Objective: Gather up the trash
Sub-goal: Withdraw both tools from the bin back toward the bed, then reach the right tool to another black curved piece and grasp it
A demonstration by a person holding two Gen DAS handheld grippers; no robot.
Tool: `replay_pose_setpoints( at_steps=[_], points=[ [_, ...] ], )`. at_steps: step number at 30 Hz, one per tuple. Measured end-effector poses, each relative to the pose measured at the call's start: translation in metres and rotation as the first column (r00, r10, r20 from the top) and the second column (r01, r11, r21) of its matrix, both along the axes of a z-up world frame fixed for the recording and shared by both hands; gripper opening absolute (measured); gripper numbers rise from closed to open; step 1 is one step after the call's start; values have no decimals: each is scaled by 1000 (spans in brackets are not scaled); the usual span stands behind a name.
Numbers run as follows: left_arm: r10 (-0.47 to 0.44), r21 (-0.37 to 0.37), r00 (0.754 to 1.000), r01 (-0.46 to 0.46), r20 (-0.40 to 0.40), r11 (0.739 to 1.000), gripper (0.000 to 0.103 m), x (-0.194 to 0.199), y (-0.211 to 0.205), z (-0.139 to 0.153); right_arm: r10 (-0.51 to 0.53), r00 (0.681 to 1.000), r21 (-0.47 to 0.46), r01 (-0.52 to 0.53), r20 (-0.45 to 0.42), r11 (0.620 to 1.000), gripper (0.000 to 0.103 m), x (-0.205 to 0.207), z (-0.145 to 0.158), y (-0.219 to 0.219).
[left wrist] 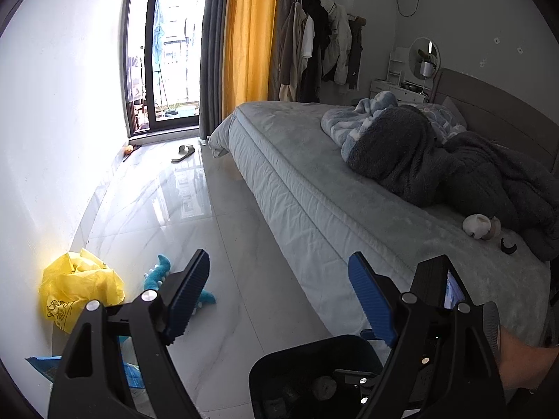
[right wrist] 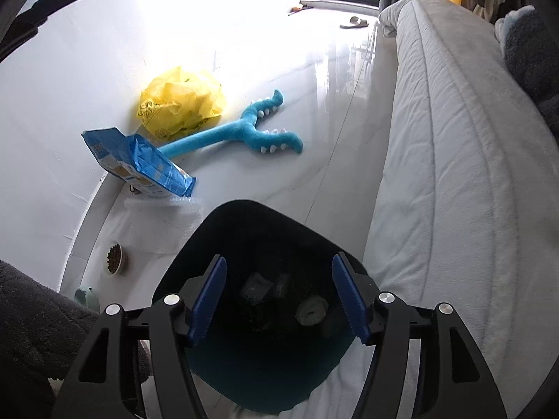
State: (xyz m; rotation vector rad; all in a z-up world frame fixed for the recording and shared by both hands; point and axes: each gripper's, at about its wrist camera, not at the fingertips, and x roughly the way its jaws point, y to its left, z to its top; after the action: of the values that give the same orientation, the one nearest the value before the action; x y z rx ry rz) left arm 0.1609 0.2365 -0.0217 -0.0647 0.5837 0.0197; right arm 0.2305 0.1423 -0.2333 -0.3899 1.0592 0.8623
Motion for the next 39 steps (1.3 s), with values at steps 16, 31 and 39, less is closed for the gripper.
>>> replay_pose_setpoints(
  at_steps=[16, 31, 39],
  points=[
    [-71, -2, 997, 71, 42, 997, 84, 29, -74, 13, -133, 976, 170, 104, 171, 980, 69, 23, 67, -94],
    [-172, -35, 985, 172, 15, 984, 84, 59, -145, 3, -307, 924, 175, 272, 227, 946, 70, 43, 72, -198],
    [-189, -56, 982, 188, -6, 980, 84, 76, -172, -5, -378, 894, 194, 337, 241, 921, 70, 49, 79, -241]
  ],
)
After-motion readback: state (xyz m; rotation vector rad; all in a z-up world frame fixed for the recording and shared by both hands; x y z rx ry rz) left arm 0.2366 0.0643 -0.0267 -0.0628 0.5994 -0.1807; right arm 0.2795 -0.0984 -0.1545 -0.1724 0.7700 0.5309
